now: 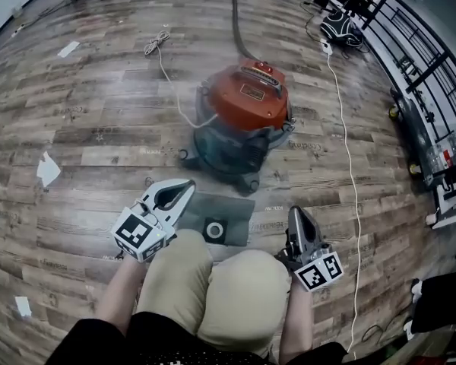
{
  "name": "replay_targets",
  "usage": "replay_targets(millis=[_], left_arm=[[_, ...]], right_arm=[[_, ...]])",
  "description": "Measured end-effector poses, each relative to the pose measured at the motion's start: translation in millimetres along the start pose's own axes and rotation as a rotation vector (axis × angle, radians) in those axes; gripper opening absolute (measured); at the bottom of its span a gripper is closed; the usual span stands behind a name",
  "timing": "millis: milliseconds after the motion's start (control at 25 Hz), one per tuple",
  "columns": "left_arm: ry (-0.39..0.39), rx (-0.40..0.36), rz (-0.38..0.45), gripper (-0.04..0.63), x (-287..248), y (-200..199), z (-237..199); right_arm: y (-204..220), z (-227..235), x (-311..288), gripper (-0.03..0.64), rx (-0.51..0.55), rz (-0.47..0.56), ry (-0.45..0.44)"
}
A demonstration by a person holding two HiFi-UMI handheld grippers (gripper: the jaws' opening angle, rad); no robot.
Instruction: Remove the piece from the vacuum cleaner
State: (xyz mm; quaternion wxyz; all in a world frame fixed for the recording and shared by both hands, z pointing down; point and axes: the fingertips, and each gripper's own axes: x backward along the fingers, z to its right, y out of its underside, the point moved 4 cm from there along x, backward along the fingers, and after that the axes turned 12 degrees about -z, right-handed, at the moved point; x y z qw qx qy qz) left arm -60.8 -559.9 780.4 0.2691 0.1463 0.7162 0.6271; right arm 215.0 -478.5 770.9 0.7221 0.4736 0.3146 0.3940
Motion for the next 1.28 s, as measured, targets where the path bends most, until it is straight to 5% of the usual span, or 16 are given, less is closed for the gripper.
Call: replay_targets(millis=[360,1280], left_arm=[[0.018,-0.005,-0.011,0.007,-7.0,0.9,8.3],[0.022,-0.022,-0.023,0.008,-7.3,3.1,14.1]], right_arm=[[-3.0,-11.7,-7.9,0.009,0.093,-0.038,-0.066],[-0.9,-25.7,-2.9,0.009,0.124,-0.032,-0.140]])
